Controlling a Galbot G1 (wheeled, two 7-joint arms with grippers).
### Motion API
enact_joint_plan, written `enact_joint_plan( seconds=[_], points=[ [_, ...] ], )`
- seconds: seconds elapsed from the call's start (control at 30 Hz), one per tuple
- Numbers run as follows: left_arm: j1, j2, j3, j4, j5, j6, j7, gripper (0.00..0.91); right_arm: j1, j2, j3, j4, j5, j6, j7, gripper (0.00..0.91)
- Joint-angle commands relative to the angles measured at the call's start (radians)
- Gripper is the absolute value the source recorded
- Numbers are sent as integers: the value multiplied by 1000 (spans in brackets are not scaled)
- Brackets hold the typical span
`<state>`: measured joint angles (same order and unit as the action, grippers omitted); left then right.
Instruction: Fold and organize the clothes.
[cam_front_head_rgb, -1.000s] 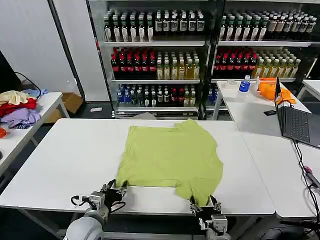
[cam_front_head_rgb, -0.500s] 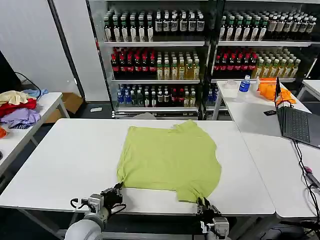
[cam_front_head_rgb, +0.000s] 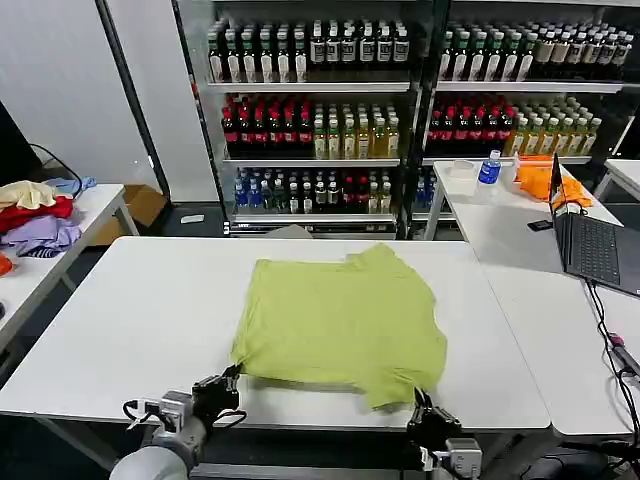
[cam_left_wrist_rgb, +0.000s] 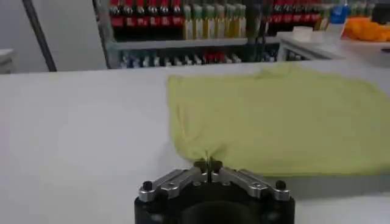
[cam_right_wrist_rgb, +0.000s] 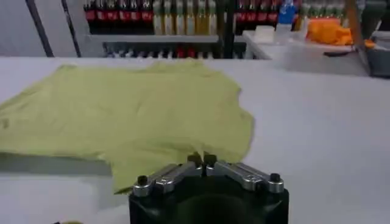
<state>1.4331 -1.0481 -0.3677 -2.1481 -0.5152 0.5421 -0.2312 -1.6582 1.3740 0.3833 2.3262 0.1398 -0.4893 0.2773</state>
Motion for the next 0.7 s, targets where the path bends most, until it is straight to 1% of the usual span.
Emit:
enact_joint_plan(
  seconds=[0.03, 0.17, 0.3, 0.5, 0.6, 0.7],
  points=[
    [27, 38, -62, -135, -23, -29, 2, 20, -10, -29, 67, 77, -13, 63, -21, 0],
    [-10, 56, -67, -107, -48, -54, 3, 20, 39, -73, 97, 58, 1, 84, -30, 0],
    [-50, 71, -50, -45, -53, -81, 8, 20, 118, -115, 105, 2, 20, 97, -39, 0],
    [-106, 74, -5, 27, -37, -87, 16, 20, 228, -164, 83, -91, 39, 99, -43, 0],
    [-124, 75, 14, 63, -10, -84, 28, 20, 278, -187, 59, -165, 38, 92, -51, 0],
    [-144, 74, 31, 101, 19, -83, 29, 20, 319, -206, 37, -208, 37, 78, -57, 0]
  ],
)
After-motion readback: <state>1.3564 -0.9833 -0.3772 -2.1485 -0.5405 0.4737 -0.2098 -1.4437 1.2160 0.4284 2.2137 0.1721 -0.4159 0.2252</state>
